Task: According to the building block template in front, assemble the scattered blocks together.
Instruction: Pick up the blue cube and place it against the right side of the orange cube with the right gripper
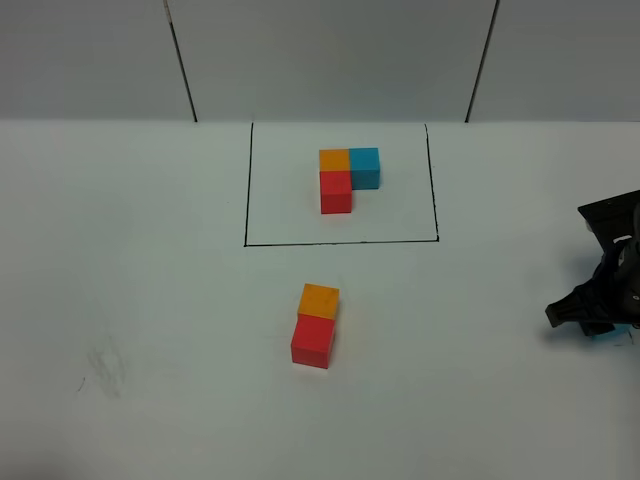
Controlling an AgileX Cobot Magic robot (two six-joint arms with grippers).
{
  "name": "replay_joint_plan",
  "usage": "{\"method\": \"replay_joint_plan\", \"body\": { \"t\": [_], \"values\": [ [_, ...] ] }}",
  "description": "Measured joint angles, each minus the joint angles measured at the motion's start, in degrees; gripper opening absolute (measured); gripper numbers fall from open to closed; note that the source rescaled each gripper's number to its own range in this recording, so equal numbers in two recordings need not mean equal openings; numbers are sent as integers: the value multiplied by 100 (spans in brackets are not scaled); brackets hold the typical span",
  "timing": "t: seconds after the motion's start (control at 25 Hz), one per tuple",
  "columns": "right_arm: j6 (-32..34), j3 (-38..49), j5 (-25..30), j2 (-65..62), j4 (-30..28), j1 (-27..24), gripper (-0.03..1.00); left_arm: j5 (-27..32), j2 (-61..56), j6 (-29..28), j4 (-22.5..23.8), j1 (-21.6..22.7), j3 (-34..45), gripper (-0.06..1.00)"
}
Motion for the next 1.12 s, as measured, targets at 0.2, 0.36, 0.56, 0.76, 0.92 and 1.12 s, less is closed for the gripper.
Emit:
{"method": "replay_joint_plan", "body": {
  "t": [0.2,0.36,0.56,0.76,0.92,1.12],
  "values": [
    [-799,-22,27,-558,725,172,56,0,0,0,0,0,0,0],
    [-1177,-305,367,-976,980,384,56,0,0,0,0,0,0,0],
    [-1687,-835,1053,-1300,985,755,56,0,0,0,0,0,0,0],
    [-2644,-1312,1641,-1380,985,1186,56,0,0,0,0,0,0,0],
    [-3772,-1475,1886,-1380,985,1661,56,0,0,0,0,0,0,0],
    [-5285,-1487,1927,-1380,991,2324,56,0,0,0,0,0,0,0]
  ]
}}
